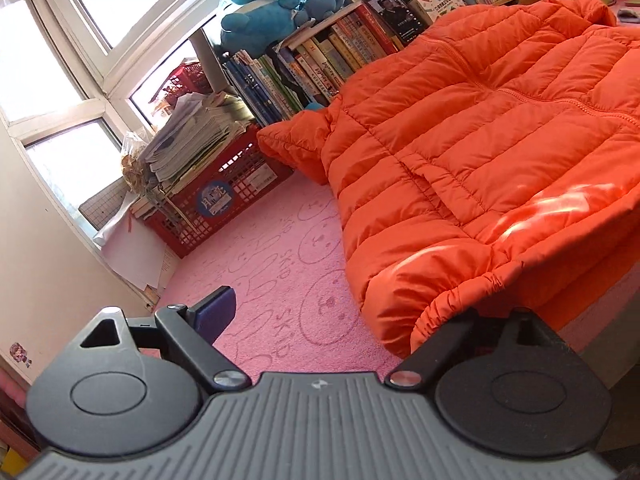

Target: Fold clothes

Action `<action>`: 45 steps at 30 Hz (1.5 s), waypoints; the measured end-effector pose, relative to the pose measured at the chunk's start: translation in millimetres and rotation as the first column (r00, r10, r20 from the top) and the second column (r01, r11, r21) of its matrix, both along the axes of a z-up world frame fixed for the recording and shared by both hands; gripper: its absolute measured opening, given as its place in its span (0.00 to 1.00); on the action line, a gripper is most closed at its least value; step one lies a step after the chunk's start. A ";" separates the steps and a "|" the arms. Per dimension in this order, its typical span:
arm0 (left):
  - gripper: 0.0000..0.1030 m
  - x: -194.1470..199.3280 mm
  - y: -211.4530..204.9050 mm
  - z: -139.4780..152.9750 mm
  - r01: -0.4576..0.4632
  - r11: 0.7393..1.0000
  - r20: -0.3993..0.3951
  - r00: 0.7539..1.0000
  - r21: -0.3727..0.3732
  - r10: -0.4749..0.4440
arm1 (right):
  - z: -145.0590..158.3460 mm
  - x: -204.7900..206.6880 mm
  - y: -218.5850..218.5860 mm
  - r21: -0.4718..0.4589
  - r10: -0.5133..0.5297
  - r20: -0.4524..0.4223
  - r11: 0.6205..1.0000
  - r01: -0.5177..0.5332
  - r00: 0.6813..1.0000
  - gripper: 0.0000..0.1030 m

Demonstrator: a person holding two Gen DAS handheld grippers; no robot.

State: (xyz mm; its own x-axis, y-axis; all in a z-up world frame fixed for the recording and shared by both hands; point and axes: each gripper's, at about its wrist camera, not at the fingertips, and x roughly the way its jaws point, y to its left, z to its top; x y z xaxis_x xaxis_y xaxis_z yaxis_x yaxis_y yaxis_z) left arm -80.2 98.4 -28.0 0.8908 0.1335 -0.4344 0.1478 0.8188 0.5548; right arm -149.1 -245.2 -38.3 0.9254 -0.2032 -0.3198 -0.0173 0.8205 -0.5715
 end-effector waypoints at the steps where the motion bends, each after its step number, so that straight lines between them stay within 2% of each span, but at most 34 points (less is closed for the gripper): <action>1: 0.87 -3.2 2.7 1.8 0.027 0.999 -0.019 0.999 -0.028 -0.027 | 5.6 -1.0 -1.3 0.041 0.023 -0.025 0.999 -0.022 0.999 0.89; 4: 0.87 -7.8 8.5 7.1 0.056 0.993 -0.040 0.997 -0.104 -0.061 | 19.2 -3.7 -2.4 0.106 0.095 -0.060 0.990 -0.088 0.994 0.89; 6: 0.87 -7.9 15.3 14.3 0.071 0.982 -0.060 0.995 -0.177 -0.082 | 26.9 -6.8 -3.9 0.138 0.165 -0.142 0.980 -0.146 0.976 0.90; 9: 0.87 -11.5 32.2 31.1 0.099 0.942 -0.104 0.985 -0.320 -0.139 | 37.5 -13.9 -8.5 0.199 0.274 -0.272 0.954 -0.224 0.922 0.91; 11: 0.89 -19.0 41.1 42.1 0.119 0.925 -0.085 0.984 -0.360 -0.160 | 43.8 -27.9 -13.4 0.221 0.319 -0.344 0.942 -0.254 0.883 0.91; 12: 0.92 -23.3 46.2 49.5 0.128 0.916 -0.068 0.984 -0.381 -0.166 | 48.2 -34.8 -16.2 0.235 0.332 -0.355 0.936 -0.261 0.874 0.91; 13: 0.94 -25.8 50.5 56.7 0.132 0.904 -0.048 0.985 -0.407 -0.165 | 53.3 -41.2 -19.3 0.250 0.341 -0.351 0.932 -0.263 0.872 0.91; 14: 0.97 -27.1 54.1 63.1 0.133 0.891 -0.029 0.986 -0.434 -0.161 | 60.4 -42.4 -23.5 0.278 0.338 -0.324 0.927 -0.253 0.884 0.91; 15: 0.97 -25.4 56.9 69.7 0.136 0.867 -0.007 0.987 -0.479 -0.158 | 68.8 -40.5 -28.3 0.313 0.326 -0.282 0.920 -0.235 0.902 0.92; 17: 0.99 -18.4 61.8 83.3 0.147 0.798 0.042 0.988 -0.584 -0.151 | 85.6 -36.5 -38.0 0.385 0.295 -0.198 0.900 -0.203 0.935 0.98; 18: 1.00 -12.3 59.8 87.4 0.141 0.772 0.050 0.989 -0.619 -0.140 | 93.3 -27.8 -40.8 0.432 0.270 -0.145 0.883 -0.185 0.952 0.99; 19: 1.00 -3.6 51.9 88.3 0.126 0.758 0.047 0.991 -0.640 -0.126 | 95.9 -14.7 -38.3 0.467 0.246 -0.104 0.868 -0.171 0.964 0.99; 20: 1.00 6.0 38.5 86.0 0.112 0.755 0.050 0.993 -0.646 -0.105 | 95.4 -1.5 -33.3 0.490 0.226 -0.073 0.856 -0.162 0.971 0.98; 22: 1.00 22.9 9.3 77.8 0.087 0.765 0.065 0.996 -0.639 -0.060 | 91.3 26.4 -18.8 0.531 0.185 -0.022 0.835 -0.145 0.982 0.95; 24: 0.99 39.2 -21.6 66.4 0.043 0.793 0.052 0.999 -0.608 -0.014 | 80.3 53.6 4.2 0.559 0.158 0.000 0.819 -0.131 0.987 0.87; 26: 0.97 56.3 -50.8 49.8 -0.015 0.816 0.008 1.000 -0.578 0.025 | 65.7 73.6 27.4 0.590 0.167 -0.014 0.797 -0.127 0.986 0.78; 28: 0.96 66.5 -69.2 32.5 -0.033 0.824 -0.006 0.999 -0.566 0.035 | 50.5 85.4 45.3 0.613 0.176 -0.033 0.781 -0.119 0.984 0.77; 30: 0.96 72.5 -80.9 15.0 -0.074 0.846 -0.023 0.997 -0.528 0.073 | 33.3 89.4 62.9 0.589 0.151 -0.045 0.802 -0.096 0.988 0.77; 32: 0.95 74.5 -89.6 -4.0 -0.136 0.885 -0.034 0.990 -0.446 0.135 | 11.4 86.4 81.4 0.515 0.100 -0.043 0.855 -0.064 0.994 0.77; 34: 0.96 70.3 -90.8 -20.1 -0.170 0.917 -0.006 0.984 -0.361 0.180 | -8.4 78.1 94.0 0.432 0.052 -0.010 0.901 -0.043 0.999 0.79; 36: 0.96 63.1 -85.9 -28.8 -0.174 0.932 0.045 0.979 -0.317 0.198 | -18.2 68.9 97.8 0.401 0.025 0.029 0.915 -0.034 0.999 0.79; 38: 0.98 61.7 -74.7 -31.2 -0.205 0.934 0.062 0.971 -0.293 0.233 | -22.6 65.0 93.8 0.380 -0.008 0.043 0.925 -0.009 0.999 0.81; 43: 1.00 60.7 -42.1 -31.1 -0.261 0.918 0.063 0.954 -0.300 0.292 | -26.0 60.1 63.3 0.364 -0.109 0.039 0.927 0.088 0.993 0.82; 45: 1.00 59.7 -37.6 -32.3 -0.298 0.925 0.098 0.940 -0.236 0.328 | -25.9 56.3 44.0 0.377 -0.165 0.030 0.915 0.142 0.986 0.86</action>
